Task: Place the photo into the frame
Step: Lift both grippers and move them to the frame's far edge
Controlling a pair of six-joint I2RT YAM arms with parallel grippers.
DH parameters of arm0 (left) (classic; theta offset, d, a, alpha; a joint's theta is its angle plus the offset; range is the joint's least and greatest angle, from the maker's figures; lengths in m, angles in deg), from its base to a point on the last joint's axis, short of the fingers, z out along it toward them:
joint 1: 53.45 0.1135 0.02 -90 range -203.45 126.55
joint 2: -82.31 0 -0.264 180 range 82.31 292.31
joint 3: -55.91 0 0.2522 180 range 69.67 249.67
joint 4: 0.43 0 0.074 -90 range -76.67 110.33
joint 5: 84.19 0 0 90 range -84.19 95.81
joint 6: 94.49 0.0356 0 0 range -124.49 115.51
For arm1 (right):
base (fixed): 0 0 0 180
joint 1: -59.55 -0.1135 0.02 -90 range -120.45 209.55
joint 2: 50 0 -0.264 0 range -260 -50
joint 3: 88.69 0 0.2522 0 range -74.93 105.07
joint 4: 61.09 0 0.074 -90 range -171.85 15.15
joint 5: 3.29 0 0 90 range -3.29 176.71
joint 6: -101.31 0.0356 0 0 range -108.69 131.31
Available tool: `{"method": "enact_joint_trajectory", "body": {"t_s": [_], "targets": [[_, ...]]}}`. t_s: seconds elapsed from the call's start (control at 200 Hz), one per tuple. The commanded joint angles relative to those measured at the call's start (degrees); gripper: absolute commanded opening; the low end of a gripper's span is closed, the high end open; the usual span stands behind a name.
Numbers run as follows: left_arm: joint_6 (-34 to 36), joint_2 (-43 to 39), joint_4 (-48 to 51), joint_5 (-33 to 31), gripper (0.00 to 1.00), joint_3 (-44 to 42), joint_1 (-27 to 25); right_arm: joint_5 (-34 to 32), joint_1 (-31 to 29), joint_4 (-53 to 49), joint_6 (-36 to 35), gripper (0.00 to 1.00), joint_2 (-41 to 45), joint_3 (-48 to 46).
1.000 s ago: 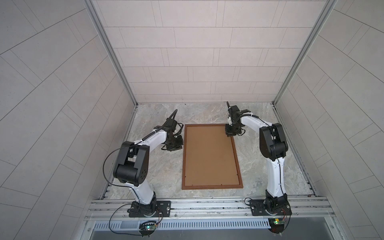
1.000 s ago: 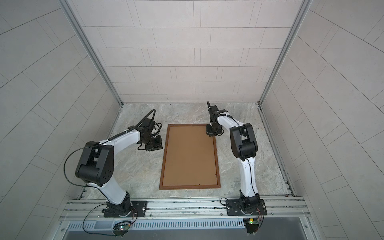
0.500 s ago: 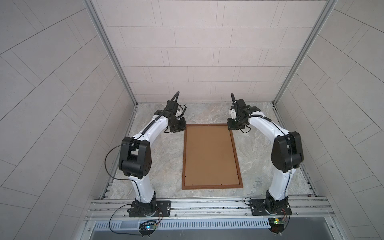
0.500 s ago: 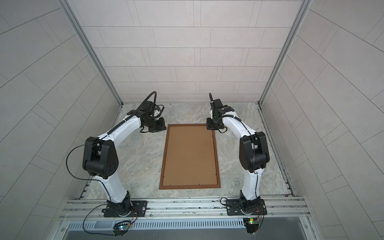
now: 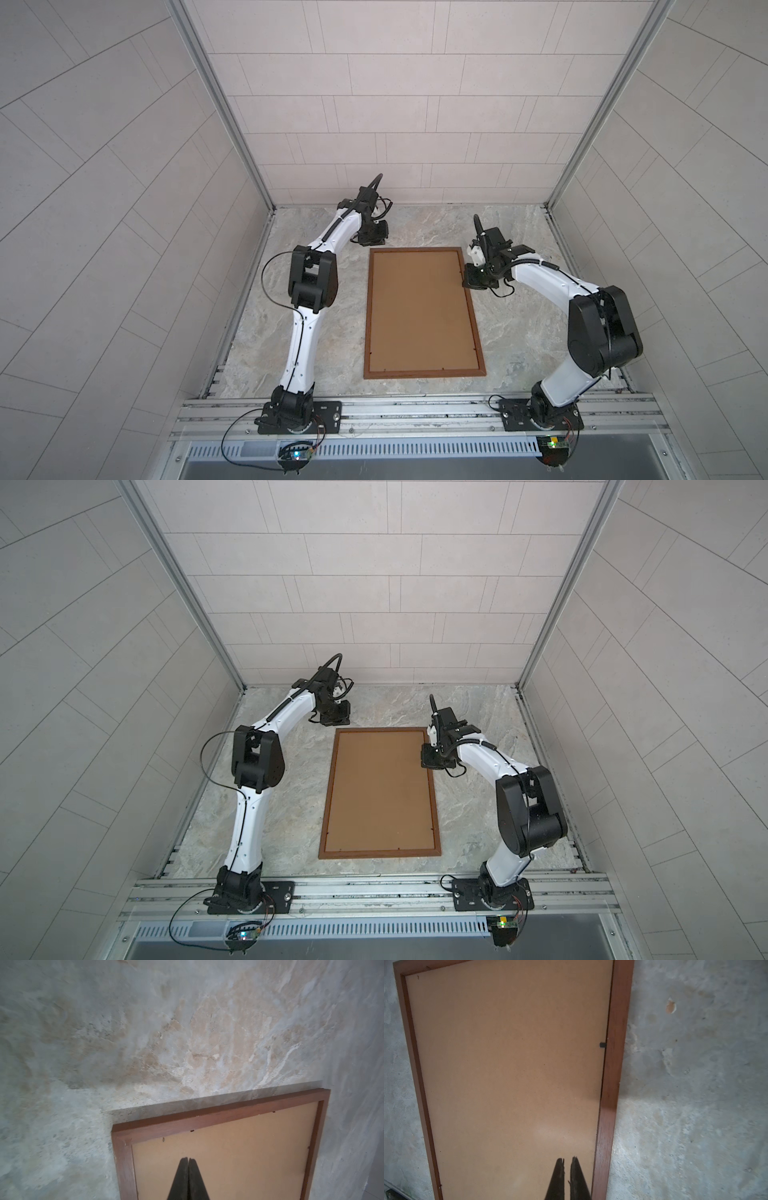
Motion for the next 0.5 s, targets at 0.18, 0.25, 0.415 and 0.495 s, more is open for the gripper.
{"method": "enact_joint_trajectory", "body": {"t_s": [0.18, 0.25, 0.415, 0.495], "targets": [[2.15, 5.08, 5.31, -1.96, 0.05, 6.23, -3.11, 3.51, -0.5, 2.38, 0.2, 0.04, -1.84, 0.69], [2.53, 5.56, 5.95, -3.02, 0.05, 6.97, -3.48, 3.95, -0.53, 2.58, 0.23, 0.03, -2.29, 0.62], [2.84, 5.89, 5.56, -5.39, 0.05, 7.49, -3.57, 3.99, -0.6, 1.32, -0.86, 0.03, -2.07, 0.27], [2.85, 5.99, 4.76, -5.66, 0.05, 7.47, -3.61, 3.96, -0.55, 0.92, -1.12, 0.03, -1.92, 0.23]]}}
